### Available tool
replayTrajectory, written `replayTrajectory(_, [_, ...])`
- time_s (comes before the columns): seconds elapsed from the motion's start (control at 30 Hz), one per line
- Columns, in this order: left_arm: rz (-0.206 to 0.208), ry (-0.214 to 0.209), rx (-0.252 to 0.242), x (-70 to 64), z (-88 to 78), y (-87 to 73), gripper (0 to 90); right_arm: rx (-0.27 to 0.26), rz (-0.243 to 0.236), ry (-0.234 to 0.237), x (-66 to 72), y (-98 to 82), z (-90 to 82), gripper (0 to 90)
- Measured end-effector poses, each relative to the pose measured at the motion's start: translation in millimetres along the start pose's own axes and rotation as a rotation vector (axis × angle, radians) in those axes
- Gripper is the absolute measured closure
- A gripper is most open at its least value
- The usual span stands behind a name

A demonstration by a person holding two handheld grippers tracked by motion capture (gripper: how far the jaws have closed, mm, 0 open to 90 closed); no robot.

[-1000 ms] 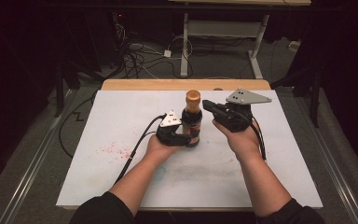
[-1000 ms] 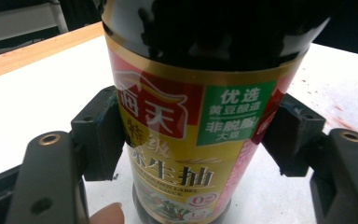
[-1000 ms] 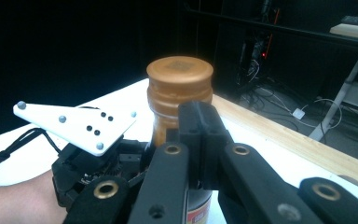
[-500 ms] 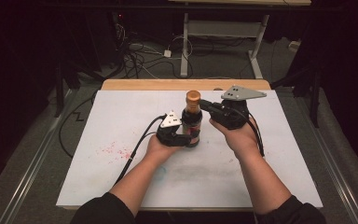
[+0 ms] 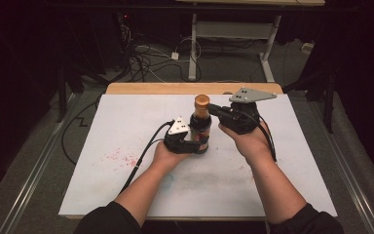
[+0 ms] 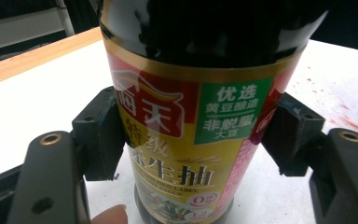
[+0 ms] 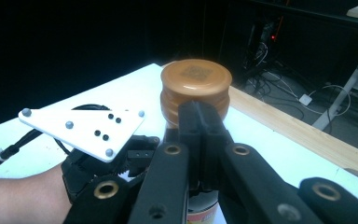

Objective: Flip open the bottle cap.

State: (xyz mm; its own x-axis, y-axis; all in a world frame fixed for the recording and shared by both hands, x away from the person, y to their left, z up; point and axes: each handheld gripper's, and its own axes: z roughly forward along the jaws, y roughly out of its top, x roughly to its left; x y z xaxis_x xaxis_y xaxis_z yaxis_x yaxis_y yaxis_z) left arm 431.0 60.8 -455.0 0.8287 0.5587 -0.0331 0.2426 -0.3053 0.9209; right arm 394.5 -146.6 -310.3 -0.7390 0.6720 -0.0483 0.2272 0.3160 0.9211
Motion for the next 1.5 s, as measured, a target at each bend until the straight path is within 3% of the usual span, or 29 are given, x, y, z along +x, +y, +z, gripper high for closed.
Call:
replayTrajectory(0.57, [0.010, 0.017, -0.002, -1.9, 0.2, -0.6, 29.6, 0.099, -0.013, -0.013, 0.4, 13.7, -0.7, 90.0])
replayTrajectory(0.8, [0.006, 0.033, -0.008, -2.8, 1.1, -1.6, 29.8, 0.098, -0.013, 0.001, 2.6, 14.7, 1.8, 90.0])
replayTrajectory(1.5, [0.036, 0.051, -0.007, -4.8, 1.7, -3.2, 30.4, 0.093, -0.018, -0.028, 4.7, 15.6, 1.5, 90.0])
